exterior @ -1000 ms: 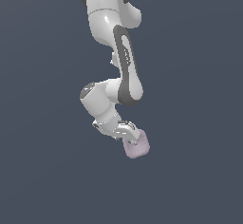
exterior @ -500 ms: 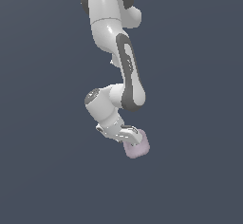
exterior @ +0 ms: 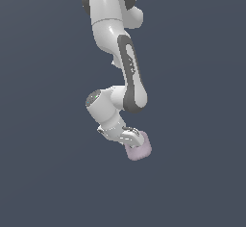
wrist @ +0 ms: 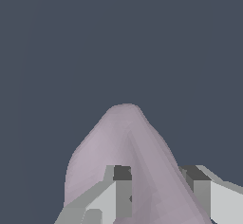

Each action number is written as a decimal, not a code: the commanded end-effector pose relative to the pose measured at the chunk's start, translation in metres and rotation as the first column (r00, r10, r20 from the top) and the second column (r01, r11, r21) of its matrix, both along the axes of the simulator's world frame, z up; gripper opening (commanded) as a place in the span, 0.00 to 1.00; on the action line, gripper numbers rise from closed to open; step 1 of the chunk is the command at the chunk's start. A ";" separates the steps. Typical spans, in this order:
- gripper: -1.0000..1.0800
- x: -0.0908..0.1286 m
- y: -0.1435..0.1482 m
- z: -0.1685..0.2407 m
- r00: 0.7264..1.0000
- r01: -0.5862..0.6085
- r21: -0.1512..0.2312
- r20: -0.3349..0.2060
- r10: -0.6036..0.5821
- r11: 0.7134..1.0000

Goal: Pick up the object and move it to a goal position.

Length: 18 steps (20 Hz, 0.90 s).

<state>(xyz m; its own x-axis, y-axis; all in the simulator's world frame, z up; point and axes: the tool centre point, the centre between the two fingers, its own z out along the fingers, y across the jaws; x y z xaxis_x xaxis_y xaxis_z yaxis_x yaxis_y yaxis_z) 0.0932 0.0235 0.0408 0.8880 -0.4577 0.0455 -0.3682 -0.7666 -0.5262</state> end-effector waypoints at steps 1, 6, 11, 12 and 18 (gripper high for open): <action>0.00 0.000 0.000 0.000 1.000 0.000 0.000 0.000 0.000 1.000; 0.00 -0.002 -0.001 0.006 1.000 0.000 0.000 0.000 0.000 1.000; 0.00 -0.006 -0.004 0.023 1.000 0.000 0.000 0.000 0.000 1.000; 0.00 -0.008 -0.005 0.028 1.000 0.000 0.000 0.000 0.000 1.000; 0.00 -0.018 -0.012 0.068 1.000 0.000 -0.001 -0.001 0.000 1.000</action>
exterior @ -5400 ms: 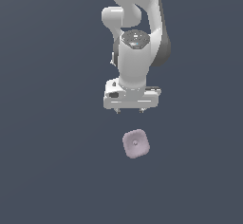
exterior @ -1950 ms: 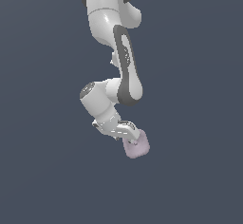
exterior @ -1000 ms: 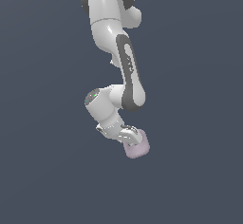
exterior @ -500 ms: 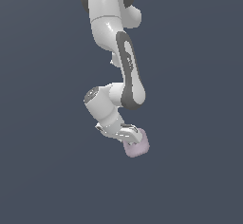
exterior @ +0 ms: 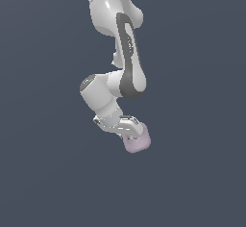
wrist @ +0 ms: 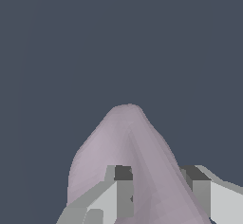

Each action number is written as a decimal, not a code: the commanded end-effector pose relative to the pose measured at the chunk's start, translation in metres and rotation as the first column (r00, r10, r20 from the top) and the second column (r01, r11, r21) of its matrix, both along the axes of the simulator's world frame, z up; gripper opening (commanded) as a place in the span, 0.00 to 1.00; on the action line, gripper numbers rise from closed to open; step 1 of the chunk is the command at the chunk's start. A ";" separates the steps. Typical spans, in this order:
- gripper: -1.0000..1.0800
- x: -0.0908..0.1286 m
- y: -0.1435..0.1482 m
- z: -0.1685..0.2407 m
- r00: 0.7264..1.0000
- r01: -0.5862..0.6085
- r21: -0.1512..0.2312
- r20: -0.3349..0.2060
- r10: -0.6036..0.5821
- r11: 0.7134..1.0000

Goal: Pick up the object and move it to a goal position.

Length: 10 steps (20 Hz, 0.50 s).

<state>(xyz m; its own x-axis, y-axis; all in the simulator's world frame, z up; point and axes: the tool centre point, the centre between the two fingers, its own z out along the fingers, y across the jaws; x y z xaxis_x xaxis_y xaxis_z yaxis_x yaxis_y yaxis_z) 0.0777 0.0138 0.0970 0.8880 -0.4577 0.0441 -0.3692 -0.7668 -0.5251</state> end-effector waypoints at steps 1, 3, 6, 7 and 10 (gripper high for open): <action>0.00 -0.005 -0.004 0.021 1.000 0.000 -0.001 0.001 0.000 1.000; 0.00 -0.010 -0.007 0.040 1.000 0.001 -0.001 0.001 -0.001 1.000; 0.00 -0.018 -0.012 0.070 1.000 0.001 -0.001 0.001 -0.001 1.000; 0.00 -0.020 -0.014 0.081 1.000 0.001 -0.001 0.000 -0.001 1.000; 0.00 -0.027 -0.019 0.111 1.000 0.001 -0.001 0.000 -0.001 1.000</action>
